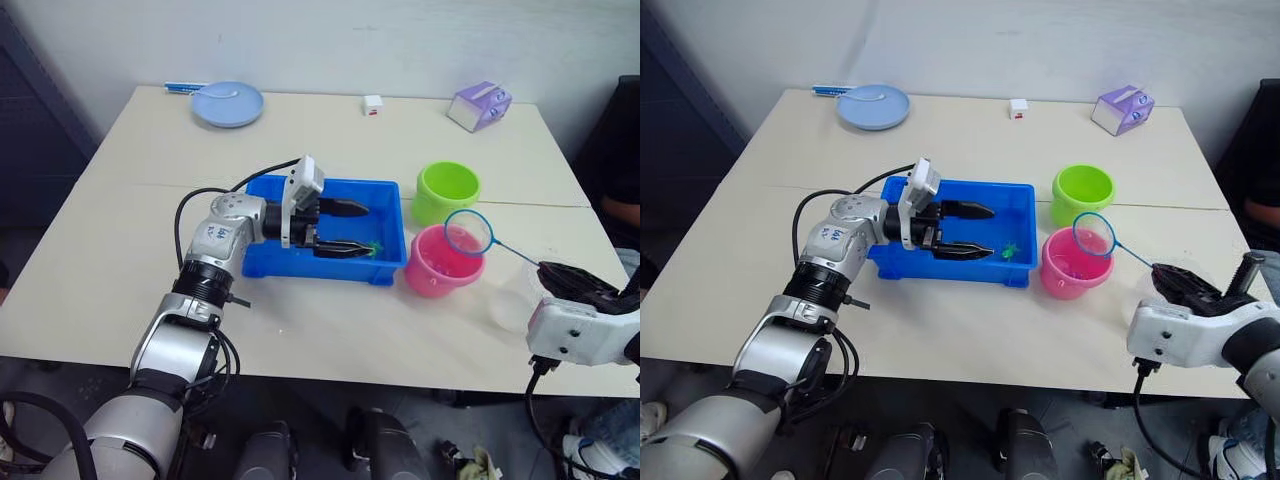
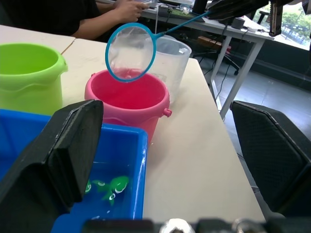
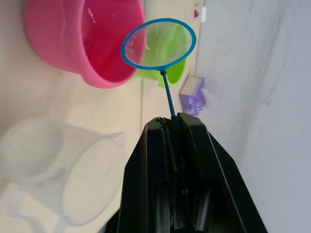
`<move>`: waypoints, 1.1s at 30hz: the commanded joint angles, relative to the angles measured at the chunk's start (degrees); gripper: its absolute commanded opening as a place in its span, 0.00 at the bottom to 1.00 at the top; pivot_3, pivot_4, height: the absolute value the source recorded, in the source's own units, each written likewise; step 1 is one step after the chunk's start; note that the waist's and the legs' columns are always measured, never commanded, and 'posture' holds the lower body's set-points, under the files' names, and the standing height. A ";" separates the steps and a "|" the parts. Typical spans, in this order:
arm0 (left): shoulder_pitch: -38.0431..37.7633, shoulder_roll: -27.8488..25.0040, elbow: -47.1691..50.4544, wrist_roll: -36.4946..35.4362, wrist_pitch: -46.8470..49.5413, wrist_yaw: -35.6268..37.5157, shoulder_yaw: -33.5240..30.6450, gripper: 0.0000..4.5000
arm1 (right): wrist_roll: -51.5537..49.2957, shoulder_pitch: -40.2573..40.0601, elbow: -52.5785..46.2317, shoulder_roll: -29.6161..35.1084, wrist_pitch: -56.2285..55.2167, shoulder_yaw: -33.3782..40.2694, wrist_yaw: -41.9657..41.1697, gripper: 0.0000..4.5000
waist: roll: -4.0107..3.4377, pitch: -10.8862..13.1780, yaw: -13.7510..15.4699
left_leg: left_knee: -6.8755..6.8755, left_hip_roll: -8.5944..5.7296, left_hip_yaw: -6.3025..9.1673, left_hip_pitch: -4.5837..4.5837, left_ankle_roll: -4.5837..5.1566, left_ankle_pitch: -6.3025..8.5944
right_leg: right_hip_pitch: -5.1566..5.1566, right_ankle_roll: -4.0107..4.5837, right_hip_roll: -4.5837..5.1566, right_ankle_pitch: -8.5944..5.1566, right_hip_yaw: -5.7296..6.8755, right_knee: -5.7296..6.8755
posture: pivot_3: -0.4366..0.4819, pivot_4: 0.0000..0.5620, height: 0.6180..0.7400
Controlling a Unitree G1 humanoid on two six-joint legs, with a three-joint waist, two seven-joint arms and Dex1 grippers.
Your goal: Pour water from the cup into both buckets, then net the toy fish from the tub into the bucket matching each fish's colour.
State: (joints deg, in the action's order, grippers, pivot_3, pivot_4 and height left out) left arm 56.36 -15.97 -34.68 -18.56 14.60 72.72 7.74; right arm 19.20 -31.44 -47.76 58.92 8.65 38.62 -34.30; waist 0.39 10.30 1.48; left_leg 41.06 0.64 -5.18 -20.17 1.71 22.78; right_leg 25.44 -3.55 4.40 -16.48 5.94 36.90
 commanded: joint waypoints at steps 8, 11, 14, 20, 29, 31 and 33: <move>-1.30 -3.86 -0.90 4.50 -3.85 -2.67 -0.89 1.00 | -15.61 26.82 6.14 -2.18 6.39 -12.62 -4.71 0.17 | -0.02 -0.01 -1.09 | 0.04 0.06 -0.03 0.10 0.00 0.00 | -0.04 0.01 0.01 0.00 -0.02 0.04 | 0.48 0.27 1.00; -3.19 -6.15 0.57 5.77 -3.73 -3.76 -1.09 1.00 | -13.55 36.08 12.22 -0.04 3.71 -22.42 -6.44 0.17 | -0.03 -0.01 -1.30 | 0.01 0.11 0.04 0.09 0.00 -0.01 | -0.03 0.02 0.07 0.00 -0.01 0.07 | 0.48 0.27 1.00; -5.68 -8.72 4.64 5.36 -1.68 -4.20 -1.78 1.00 | -10.91 44.69 19.25 1.24 -1.26 -31.30 -8.75 0.17 | -0.02 -0.01 -1.40 | -0.02 0.11 0.05 0.02 0.00 -0.01 | 0.00 0.02 0.12 -0.01 0.03 0.02 | 0.48 0.27 1.00; -12.93 -14.44 16.01 4.79 3.50 -7.08 -3.10 1.00 | -3.63 59.91 36.96 0.49 -16.17 -45.26 -12.77 0.17 | 0.00 0.01 -1.52 | 0.08 0.06 0.12 -0.08 0.03 -0.01 | 0.01 0.02 0.31 0.00 0.09 0.00 | 0.48 0.27 1.00; -20.34 -17.60 30.73 1.64 12.57 -11.02 -5.58 1.00 | -4.64 68.59 47.29 -3.09 -26.69 -50.02 -16.88 0.17 | 0.00 0.01 -1.53 | 0.10 0.12 0.23 -0.13 0.03 -0.01 | 0.01 0.02 0.40 0.00 0.20 0.01 | 0.48 0.27 1.00; -21.16 -18.07 32.03 1.24 13.47 -11.45 -5.93 1.00 | -5.72 67.88 47.45 -2.64 -27.65 -49.81 -18.22 0.17 | -0.01 0.01 -1.60 | 0.11 0.12 0.23 -0.12 0.03 0.00 | 0.01 0.02 0.40 0.00 0.19 0.01 | 0.48 0.27 1.00; -21.68 -18.33 32.99 0.96 14.14 -11.81 -6.10 1.00 | -6.53 67.23 47.33 -2.57 -28.02 -49.41 -18.98 0.17 | -0.01 0.01 -1.59 | 0.11 0.13 0.23 -0.12 0.02 0.00 | 0.01 0.02 0.39 0.00 0.19 0.02 | 0.48 0.27 1.00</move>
State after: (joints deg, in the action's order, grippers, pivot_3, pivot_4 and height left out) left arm 34.97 -33.86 -4.34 -16.31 28.39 61.30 3.15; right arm 14.13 35.60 0.37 55.44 -18.51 -12.98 -52.63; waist 0.38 10.31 -0.11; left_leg 41.17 0.77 -4.95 -20.29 1.73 22.77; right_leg 25.45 -3.53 4.79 -16.48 6.14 36.92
